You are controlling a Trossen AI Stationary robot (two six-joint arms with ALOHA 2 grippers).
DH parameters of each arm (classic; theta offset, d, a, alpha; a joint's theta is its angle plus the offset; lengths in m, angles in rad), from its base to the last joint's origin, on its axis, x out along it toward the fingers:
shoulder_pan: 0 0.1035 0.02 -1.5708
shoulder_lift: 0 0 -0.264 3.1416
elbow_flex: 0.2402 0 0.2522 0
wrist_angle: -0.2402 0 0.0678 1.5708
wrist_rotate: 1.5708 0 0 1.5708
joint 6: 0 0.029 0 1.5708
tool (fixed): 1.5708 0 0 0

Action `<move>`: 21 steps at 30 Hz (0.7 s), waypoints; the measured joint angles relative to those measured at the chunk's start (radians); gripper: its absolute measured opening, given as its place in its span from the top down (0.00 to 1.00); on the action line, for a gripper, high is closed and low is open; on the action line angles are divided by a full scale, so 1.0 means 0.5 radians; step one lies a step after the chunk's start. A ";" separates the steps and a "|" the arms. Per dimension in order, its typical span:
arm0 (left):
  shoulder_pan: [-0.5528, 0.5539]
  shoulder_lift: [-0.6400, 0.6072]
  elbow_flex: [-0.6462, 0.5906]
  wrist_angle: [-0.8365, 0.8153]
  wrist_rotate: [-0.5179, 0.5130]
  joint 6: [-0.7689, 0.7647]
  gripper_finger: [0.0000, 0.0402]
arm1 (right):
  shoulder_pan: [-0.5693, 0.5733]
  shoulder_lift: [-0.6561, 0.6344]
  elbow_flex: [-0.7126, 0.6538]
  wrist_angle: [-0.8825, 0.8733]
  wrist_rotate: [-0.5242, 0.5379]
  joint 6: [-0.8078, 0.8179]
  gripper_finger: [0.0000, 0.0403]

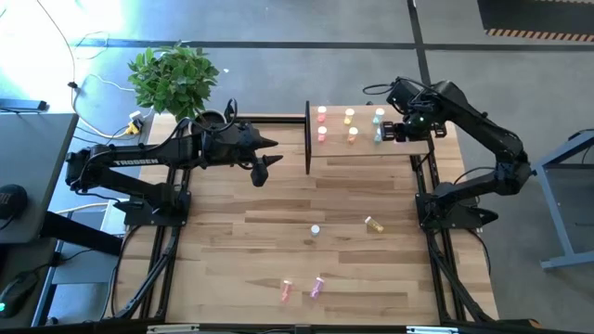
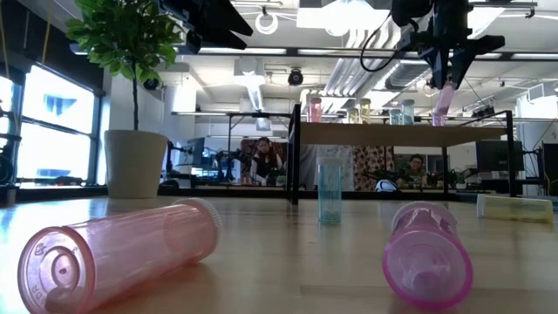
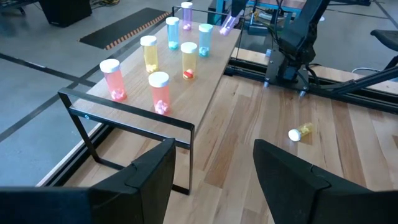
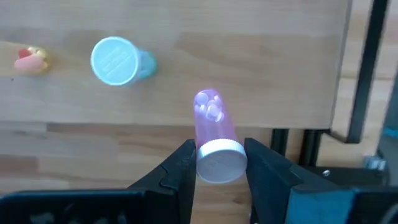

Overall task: Pick and place medicine bottles onto shelf by color
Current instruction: Put the top purple pill bottle on the shelf aligned with the other purple pill bottle

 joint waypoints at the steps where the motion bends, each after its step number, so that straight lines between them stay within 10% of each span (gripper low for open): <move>1: 0.000 0.000 0.000 0.000 0.000 0.000 0.48 | 0.007 0.000 0.000 0.000 0.027 0.002 0.72; 21: -0.002 0.000 0.000 0.000 0.057 0.000 0.48 | -0.009 0.170 0.001 0.000 -0.094 -0.107 0.72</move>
